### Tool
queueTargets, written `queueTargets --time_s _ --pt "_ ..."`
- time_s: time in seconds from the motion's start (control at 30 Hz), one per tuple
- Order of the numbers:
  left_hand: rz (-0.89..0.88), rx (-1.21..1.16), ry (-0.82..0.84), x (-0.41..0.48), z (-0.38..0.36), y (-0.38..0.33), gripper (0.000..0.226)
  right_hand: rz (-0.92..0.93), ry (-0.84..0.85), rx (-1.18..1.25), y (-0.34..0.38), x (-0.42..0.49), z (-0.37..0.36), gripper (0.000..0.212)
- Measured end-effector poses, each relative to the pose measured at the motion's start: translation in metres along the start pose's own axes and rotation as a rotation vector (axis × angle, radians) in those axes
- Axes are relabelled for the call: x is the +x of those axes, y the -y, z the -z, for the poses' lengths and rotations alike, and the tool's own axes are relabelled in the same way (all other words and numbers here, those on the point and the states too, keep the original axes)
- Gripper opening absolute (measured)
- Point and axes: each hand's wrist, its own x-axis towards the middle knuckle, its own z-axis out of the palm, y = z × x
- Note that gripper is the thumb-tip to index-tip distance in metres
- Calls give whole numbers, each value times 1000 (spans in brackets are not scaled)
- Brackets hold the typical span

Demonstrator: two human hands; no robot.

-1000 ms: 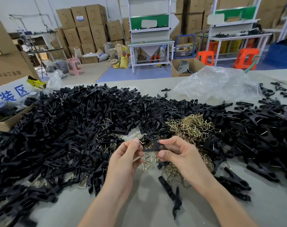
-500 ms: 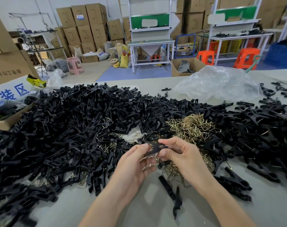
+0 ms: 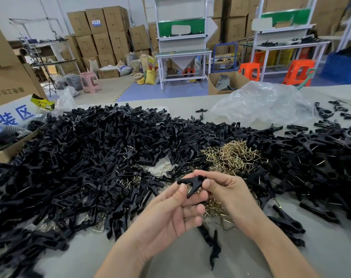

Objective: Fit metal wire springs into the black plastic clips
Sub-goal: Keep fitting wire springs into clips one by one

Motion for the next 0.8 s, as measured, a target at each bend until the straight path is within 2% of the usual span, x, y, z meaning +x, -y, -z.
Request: queueTargets --time_s 0.1,0.2,0.43,0.6,0.7,0.8 --pt "-11 -96 -20 1 1 0 33 -30 -11 -2 1 0 -1 27" --pt "-6 -129 39 1 3 2 42 -38 23 -4 -1 1 0 30" --pt "-50 -145 -51 5 4 8 21 -33 38 -30 -6 3 4 27" --pt "-41 -139 -58 4 3 7 12 -32 37 -48 -7 4 5 26" --pt "-27 -112 -86 2 1 6 23 -34 47 -48 -7 3 6 25" --pt "-27 -95 -146 1 -2 7 17 -35 54 -51 -5 2 3 23"
